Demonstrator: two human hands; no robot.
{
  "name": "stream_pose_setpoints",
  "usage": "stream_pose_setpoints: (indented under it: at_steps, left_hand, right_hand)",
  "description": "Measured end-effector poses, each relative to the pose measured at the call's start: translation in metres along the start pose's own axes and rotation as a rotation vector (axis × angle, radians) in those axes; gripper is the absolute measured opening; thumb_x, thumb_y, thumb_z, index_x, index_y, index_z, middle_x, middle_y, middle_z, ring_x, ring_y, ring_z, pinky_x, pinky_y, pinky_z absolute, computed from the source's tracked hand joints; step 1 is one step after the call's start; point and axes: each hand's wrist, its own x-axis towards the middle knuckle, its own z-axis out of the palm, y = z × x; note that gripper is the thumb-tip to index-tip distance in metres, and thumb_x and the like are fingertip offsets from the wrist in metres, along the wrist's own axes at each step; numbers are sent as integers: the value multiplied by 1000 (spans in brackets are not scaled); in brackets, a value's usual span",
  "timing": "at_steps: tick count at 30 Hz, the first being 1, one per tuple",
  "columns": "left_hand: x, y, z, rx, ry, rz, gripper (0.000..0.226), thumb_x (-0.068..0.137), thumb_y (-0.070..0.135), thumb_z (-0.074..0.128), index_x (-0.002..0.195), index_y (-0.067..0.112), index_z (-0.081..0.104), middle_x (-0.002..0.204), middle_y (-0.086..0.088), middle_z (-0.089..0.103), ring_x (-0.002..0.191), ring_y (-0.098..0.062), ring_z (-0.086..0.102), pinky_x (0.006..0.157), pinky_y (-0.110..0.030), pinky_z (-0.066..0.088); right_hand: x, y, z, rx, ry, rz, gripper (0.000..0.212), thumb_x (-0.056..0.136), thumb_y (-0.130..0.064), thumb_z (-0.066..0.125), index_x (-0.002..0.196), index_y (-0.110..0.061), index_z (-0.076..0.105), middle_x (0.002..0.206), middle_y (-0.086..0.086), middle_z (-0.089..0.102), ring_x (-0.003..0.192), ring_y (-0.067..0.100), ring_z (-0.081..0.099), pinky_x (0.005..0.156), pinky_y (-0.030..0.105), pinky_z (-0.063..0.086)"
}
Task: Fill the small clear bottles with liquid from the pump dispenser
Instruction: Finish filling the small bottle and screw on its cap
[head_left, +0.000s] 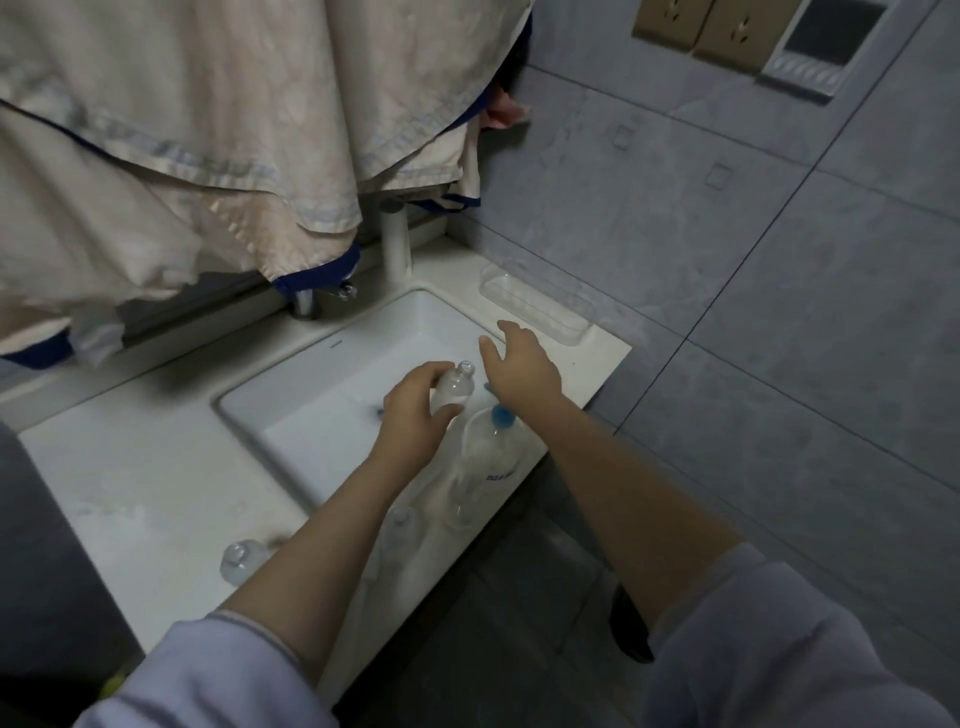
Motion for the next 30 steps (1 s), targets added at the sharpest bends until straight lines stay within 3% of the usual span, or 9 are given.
stream_pose_setpoints:
  at_steps: [4, 7, 11, 18, 21, 25, 30]
  left_hand:
    - [-13, 12, -7, -60, 108, 12, 37, 76, 5, 69, 112, 10, 58, 111, -1, 63, 100, -14, 57, 90, -23, 44]
    - [-22, 22, -14, -79, 169, 5, 38, 75, 3, 69, 111, 11, 58, 109, 1, 63, 98, -11, 57, 83, -8, 39]
    - [-38, 35, -29, -109, 244, 5, 37, 75, 1, 69, 110, 10, 60, 105, 2, 64, 95, -11, 58, 80, 0, 38]
    - [-71, 48, -56, -99, 360, -3, 36, 75, 7, 70, 109, 17, 61, 100, 6, 64, 89, -4, 58, 71, 6, 35]
    - [-89, 46, -66, -55, 425, 11, 39, 76, 8, 71, 111, 18, 60, 102, 10, 63, 90, 0, 57, 72, 7, 34]
    - [-113, 43, -74, -58, 484, -3, 37, 75, 6, 71, 107, 19, 60, 99, 12, 62, 91, -3, 58, 74, 5, 36]
    - [-144, 36, -80, -32, 496, -35, 39, 75, 6, 72, 108, 21, 58, 99, 15, 62, 91, 8, 56, 76, 5, 36]
  right_hand:
    - [-12, -7, -12, 107, -21, -71, 56, 99, -40, 41, 147, -16, 28, 148, 9, 36, 131, 24, 41, 104, 39, 37]
    - [-22, -14, -21, 168, -19, -129, 56, 98, -38, 44, 147, -16, 29, 147, 9, 37, 132, 23, 40, 106, 40, 37]
    - [-37, -22, -29, 259, -39, -174, 56, 97, -37, 47, 147, -16, 30, 144, 9, 41, 130, 21, 42, 104, 39, 39]
    - [-64, -39, -32, 289, -100, -269, 54, 96, -36, 48, 145, -19, 32, 137, 7, 47, 122, 21, 47, 102, 34, 38]
    - [-78, -46, -31, 275, -143, -322, 51, 96, -36, 49, 143, -18, 36, 132, 5, 50, 118, 20, 50, 100, 36, 41]
    - [-101, -52, -24, 260, -197, -403, 44, 95, -31, 52, 136, -15, 48, 123, 4, 56, 112, 17, 55, 93, 28, 44]
    - [-127, -55, -16, 208, -308, -483, 33, 94, -30, 53, 124, -17, 59, 106, -2, 63, 98, 13, 60, 92, 34, 48]
